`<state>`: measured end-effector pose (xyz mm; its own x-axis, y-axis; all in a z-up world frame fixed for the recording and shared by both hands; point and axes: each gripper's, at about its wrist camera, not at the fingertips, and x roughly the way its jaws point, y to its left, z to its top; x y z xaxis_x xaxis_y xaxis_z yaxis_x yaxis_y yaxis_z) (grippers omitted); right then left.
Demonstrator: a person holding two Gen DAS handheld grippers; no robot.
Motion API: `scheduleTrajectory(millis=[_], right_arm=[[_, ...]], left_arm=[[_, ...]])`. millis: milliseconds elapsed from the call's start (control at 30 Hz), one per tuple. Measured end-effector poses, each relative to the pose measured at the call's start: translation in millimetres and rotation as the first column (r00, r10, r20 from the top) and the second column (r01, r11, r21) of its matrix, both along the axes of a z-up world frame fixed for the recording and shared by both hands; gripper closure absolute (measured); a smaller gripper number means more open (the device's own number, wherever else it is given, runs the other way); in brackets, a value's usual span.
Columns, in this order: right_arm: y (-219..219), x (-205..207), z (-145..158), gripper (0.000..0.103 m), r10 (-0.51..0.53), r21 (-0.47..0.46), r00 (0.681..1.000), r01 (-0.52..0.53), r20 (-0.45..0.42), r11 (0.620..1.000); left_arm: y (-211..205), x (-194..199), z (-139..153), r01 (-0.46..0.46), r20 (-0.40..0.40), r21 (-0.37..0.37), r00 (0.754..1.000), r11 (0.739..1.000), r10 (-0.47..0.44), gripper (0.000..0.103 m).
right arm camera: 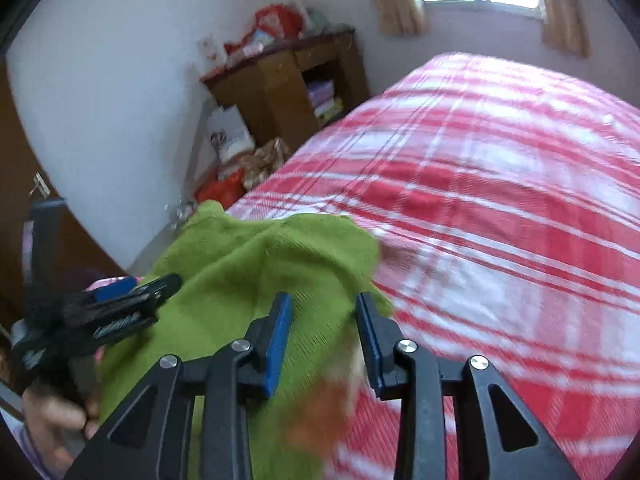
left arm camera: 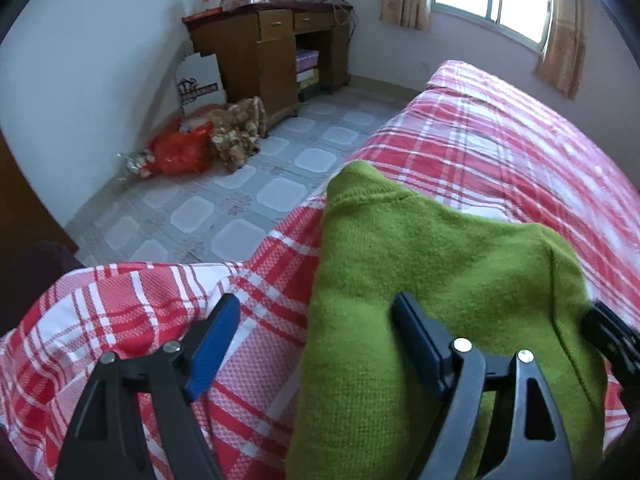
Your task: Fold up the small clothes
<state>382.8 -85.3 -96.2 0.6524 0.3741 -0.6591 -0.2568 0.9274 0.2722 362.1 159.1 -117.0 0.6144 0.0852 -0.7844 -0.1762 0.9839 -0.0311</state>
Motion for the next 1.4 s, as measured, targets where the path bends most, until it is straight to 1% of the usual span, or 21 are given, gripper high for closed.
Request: scheduleTrajectory(millis=[67, 167, 233, 267, 333, 400, 500, 600, 767, 867, 933, 967, 1000, 1067, 1133, 1200, 1300, 1400], right_arm=[[-9, -31, 8, 0.069, -0.002, 0.027, 0.999, 0.002, 0.032, 1.000], [-10, -78, 13, 0.069, 0.045, 0.056, 0.998, -0.048, 0.044, 0.997], [-7, -103, 10, 0.069, 0.075, 0.057, 0.996, -0.078, 0.042, 0.995], [-5, -110, 7, 0.069, 0.084, 0.064, 0.996, -0.086, 0.032, 0.994], [-1, -124, -6, 0.069, 0.098, 0.095, 0.995, -0.095, -0.026, 0.991], [5, -130, -23, 0.067, 0.088, 0.092, 0.993, -0.081, -0.079, 0.992], [11, -143, -35, 0.066, 0.052, 0.043, 0.996, -0.049, -0.069, 0.998], [6, -153, -38, 0.066, 0.026, 0.063, 0.996, -0.021, -0.084, 0.998], [-5, -175, -35, 0.066, 0.011, 0.100, 0.992, 0.002, -0.129, 0.995], [-10, -201, -30, 0.065, -0.019, 0.117, 0.994, 0.032, -0.109, 0.993], [-8, -219, -24, 0.062, -0.035, 0.094, 0.997, 0.042, -0.072, 0.995], [-6, -226, -21, 0.054, -0.042, 0.075, 0.998, 0.045, -0.053, 0.996], [-4, -229, -18, 0.044, -0.046, 0.054, 0.998, 0.048, -0.033, 0.997], [1, -240, -11, 0.034, -0.057, 0.010, 0.998, 0.057, 0.001, 0.998], [5, -252, -2, 0.032, -0.070, -0.030, 0.997, 0.071, 0.033, 0.997], [6, -260, 2, 0.030, -0.081, -0.061, 0.996, 0.084, 0.043, 0.995], [9, -274, 6, 0.028, -0.105, -0.107, 0.993, 0.109, 0.045, 0.988], [13, -289, 5, 0.028, -0.116, -0.134, 0.993, 0.118, 0.028, 0.984]], left_arm=[[1, -6, 3, 0.008, 0.009, -0.016, 1.000, 1.000, -0.008, 0.020], [-7, -25, 17, 0.043, 0.036, 0.026, 0.998, 0.999, -0.044, 0.021], [-13, -47, 28, 0.063, 0.061, 0.043, 0.996, 0.997, -0.066, 0.022], [-17, -58, 32, 0.070, 0.069, 0.054, 0.995, 0.996, -0.074, 0.022], [-27, -85, 37, 0.073, 0.084, 0.100, 0.993, 0.992, -0.082, 0.022], [-37, -104, 34, 0.077, 0.080, 0.145, 0.993, 0.986, -0.089, 0.022], [-50, -127, 26, 0.079, 0.069, 0.200, 0.993, 0.977, -0.095, 0.022], [-57, -138, 22, 0.083, 0.061, 0.235, 0.993, 0.969, -0.099, 0.022], [-63, -157, 27, 0.077, 0.067, 0.251, 0.993, 0.965, -0.096, 0.022], [-64, -175, 35, 0.070, 0.095, 0.249, 0.991, 0.966, -0.096, 0.021], [-68, -186, 39, 0.075, 0.112, 0.264, 0.988, 0.962, -0.108, 0.013], [-72, -191, 38, 0.074, 0.113, 0.276, 0.988, 0.958, -0.108, 0.009], [-73, -195, 37, 0.072, 0.109, 0.288, 0.988, 0.955, -0.108, 0.009], [-73, -203, 34, 0.081, 0.095, 0.288, 0.989, 0.954, -0.113, 0.009], [-72, -213, 27, 0.082, 0.069, 0.294, 0.992, 0.952, -0.107, 0.009], [-68, -223, 17, 0.075, 0.031, 0.296, 0.996, 0.952, -0.088, 0.009], [-61, -240, 5, 0.079, -0.019, 0.279, 0.997, 0.957, -0.077, 0.009], [-57, -259, 0, 0.083, -0.034, 0.303, 0.997, 0.949, -0.077, 0.009]])
